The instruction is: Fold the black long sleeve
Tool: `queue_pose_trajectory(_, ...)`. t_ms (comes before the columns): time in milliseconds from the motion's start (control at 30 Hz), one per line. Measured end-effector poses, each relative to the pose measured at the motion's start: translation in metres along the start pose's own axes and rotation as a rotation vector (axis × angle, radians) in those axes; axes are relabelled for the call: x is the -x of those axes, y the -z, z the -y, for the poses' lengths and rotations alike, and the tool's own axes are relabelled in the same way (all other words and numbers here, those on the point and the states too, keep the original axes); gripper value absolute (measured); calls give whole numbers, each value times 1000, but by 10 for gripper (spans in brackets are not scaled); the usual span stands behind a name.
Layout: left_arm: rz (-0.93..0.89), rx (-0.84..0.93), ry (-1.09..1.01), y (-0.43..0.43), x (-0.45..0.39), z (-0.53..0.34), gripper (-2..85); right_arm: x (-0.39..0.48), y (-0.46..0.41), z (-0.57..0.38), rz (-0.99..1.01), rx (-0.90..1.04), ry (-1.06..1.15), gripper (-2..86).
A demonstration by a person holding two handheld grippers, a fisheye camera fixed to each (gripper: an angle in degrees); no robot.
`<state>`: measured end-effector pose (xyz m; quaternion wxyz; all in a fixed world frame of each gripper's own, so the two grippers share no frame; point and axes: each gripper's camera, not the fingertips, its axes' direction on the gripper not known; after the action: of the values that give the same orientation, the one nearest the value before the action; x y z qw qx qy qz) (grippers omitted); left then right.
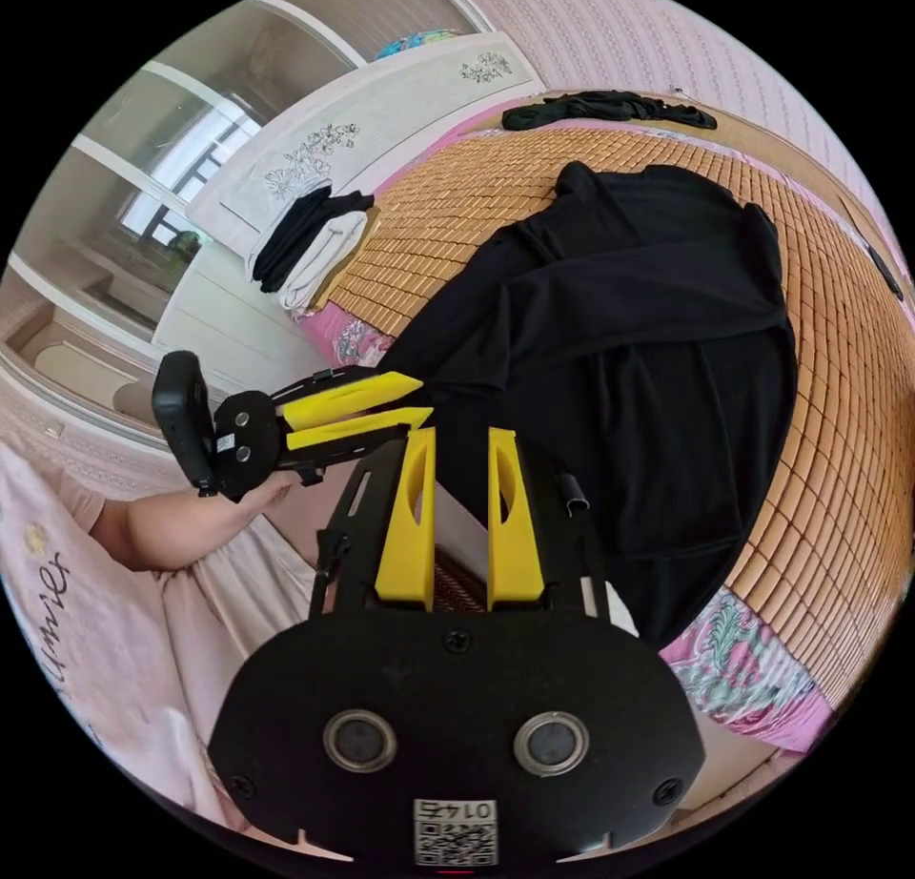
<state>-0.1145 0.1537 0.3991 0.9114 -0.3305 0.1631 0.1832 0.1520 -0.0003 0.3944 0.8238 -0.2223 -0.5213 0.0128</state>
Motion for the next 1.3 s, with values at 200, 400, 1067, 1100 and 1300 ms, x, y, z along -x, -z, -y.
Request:
queue_pose_trajectory(200, -60, 60, 156, -25, 30, -15, 70, -17, -39, 47, -40, 69, -107, 103)
queue_pose_trajectory(400, -164, 67, 207, -36, 67, -17, 40, -6, -67, 83, 66, 146, -65, 34)
queue_pose_trajectory(1067, -446, 55, 459, 18, 196, -60, 40, -1, 43, 119, -169, -41, 59, 88)
queue_pose_trajectory(1100, -439, 43, 450, 20, 198, -59, 41, -5, 51, 113, -227, -64, 51, 77)
queue_pose_trajectory(1300, -286, -238, 317, 37, 240, -17, 48, -77, 92, 111, -259, -98, -105, 67)
